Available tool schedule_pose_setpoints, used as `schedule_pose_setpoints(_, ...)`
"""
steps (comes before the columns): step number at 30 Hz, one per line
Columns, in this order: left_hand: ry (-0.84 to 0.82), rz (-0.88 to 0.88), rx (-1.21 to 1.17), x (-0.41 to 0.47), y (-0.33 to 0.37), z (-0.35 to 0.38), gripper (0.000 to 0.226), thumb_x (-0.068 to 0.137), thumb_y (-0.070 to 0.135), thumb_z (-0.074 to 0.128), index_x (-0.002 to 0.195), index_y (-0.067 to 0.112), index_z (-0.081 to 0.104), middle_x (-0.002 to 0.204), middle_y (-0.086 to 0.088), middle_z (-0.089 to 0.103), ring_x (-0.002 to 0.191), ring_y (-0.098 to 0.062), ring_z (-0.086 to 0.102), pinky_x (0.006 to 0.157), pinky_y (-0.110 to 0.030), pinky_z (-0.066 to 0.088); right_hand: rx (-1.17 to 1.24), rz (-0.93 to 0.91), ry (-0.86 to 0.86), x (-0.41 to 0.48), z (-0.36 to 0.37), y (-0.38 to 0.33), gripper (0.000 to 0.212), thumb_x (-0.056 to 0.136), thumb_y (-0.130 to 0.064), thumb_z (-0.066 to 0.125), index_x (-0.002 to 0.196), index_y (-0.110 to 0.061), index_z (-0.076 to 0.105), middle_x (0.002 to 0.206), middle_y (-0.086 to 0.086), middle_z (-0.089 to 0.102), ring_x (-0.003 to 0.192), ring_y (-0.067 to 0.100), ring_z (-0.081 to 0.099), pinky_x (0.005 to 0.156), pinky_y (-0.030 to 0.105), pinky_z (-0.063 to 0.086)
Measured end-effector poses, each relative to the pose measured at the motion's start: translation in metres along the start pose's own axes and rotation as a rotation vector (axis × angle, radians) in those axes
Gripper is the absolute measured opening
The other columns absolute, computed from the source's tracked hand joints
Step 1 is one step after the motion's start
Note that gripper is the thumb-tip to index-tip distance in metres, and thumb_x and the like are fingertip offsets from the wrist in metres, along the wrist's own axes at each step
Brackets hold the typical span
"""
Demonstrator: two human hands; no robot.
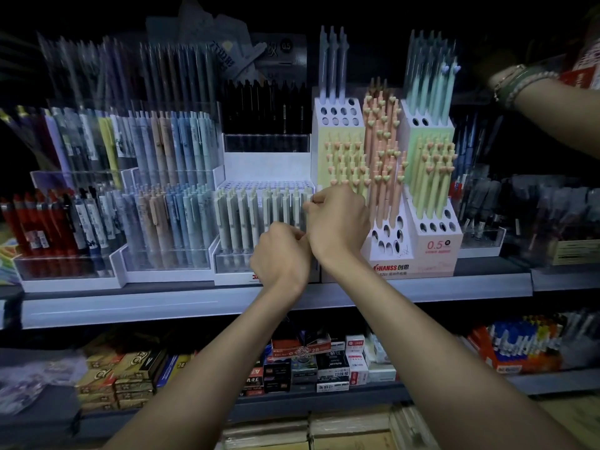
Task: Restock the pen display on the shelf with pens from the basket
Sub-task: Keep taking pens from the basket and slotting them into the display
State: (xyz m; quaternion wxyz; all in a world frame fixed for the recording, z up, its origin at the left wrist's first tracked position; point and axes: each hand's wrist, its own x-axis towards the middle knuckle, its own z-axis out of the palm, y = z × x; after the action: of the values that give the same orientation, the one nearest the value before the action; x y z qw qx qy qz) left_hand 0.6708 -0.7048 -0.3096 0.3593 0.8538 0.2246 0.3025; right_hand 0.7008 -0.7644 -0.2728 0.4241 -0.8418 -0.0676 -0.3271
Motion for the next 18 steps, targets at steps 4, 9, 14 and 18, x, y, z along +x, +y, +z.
schedule_pose_setpoints(4, 0.001, 0.004, 0.035, -0.0040, 0.0020, -0.0025, 0.031, 0.088, 0.008, 0.056, 0.059, 0.016, 0.052, 0.059, 0.002, 0.043, 0.069, -0.033, 0.047, 0.063, -0.033, 0.036, -0.048, 0.035, -0.012, -0.0016, 0.0017, -0.0034, 0.013, 0.092, -0.016, 0.071, 0.080, -0.014, 0.077, 0.068, 0.003, 0.061, 0.066, 0.027, 0.052, 0.061, 0.031, 0.040)
schedule_pose_setpoints(9, 0.021, -0.006, 0.035, -0.0031, -0.0008, 0.0027, 0.027, 0.089, 0.008, 0.054, 0.063, 0.017, 0.055, 0.071, -0.004, 0.059, 0.076, -0.035, 0.059, 0.063, -0.034, 0.037, -0.101, 0.041, -0.038, -0.0022, 0.0032, -0.0027, 0.027, 0.092, -0.013, 0.068, 0.066, -0.012, 0.062, 0.059, 0.001, 0.045, 0.067, 0.034, 0.051, 0.061, 0.032, 0.034)
schedule_pose_setpoints(14, 0.042, -0.003, 0.019, -0.0038, -0.0032, 0.0059, 0.027, 0.085, 0.007, 0.054, 0.060, 0.017, 0.052, 0.081, -0.010, 0.070, 0.081, -0.038, 0.066, 0.062, -0.035, 0.040, -0.085, 0.030, -0.047, -0.0053, 0.0019, 0.0013, 0.035, 0.094, -0.016, 0.069, 0.061, -0.014, 0.055, 0.056, -0.001, 0.040, 0.055, 0.026, 0.040, 0.056, 0.033, 0.029)
schedule_pose_setpoints(18, 0.041, -0.013, 0.033, -0.0089, -0.0033, 0.0041, 0.031, 0.083, 0.004, 0.055, 0.055, 0.016, 0.051, 0.061, 0.000, 0.052, 0.067, -0.034, 0.054, 0.057, -0.033, 0.037, -0.101, 0.020, -0.057, -0.0066, 0.0001, 0.0004, 0.042, 0.094, -0.011, 0.064, 0.060, -0.016, 0.041, 0.056, 0.001, 0.032, 0.057, 0.029, 0.035, 0.050, 0.035, 0.021)
